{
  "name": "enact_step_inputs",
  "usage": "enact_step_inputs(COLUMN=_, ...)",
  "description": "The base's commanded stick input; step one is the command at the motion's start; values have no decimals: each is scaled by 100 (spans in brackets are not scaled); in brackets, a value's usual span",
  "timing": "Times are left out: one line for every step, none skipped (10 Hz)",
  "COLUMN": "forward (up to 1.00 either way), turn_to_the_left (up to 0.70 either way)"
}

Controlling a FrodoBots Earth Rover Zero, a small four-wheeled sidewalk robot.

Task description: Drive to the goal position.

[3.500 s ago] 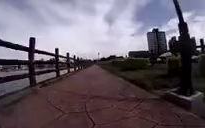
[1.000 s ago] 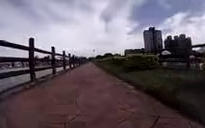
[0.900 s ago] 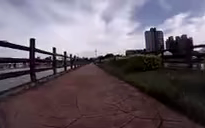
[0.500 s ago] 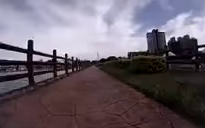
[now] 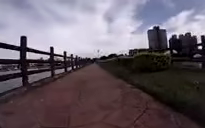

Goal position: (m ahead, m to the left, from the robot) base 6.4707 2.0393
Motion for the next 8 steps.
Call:
enact_step_inputs(forward=70, turn_to_the_left=11)
enact_step_inputs(forward=70, turn_to_the_left=11)
enact_step_inputs(forward=70, turn_to_the_left=11)
enact_step_inputs(forward=70, turn_to_the_left=11)
enact_step_inputs(forward=70, turn_to_the_left=11)
enact_step_inputs(forward=70, turn_to_the_left=11)
enact_step_inputs(forward=70, turn_to_the_left=11)
enact_step_inputs(forward=70, turn_to_the_left=11)
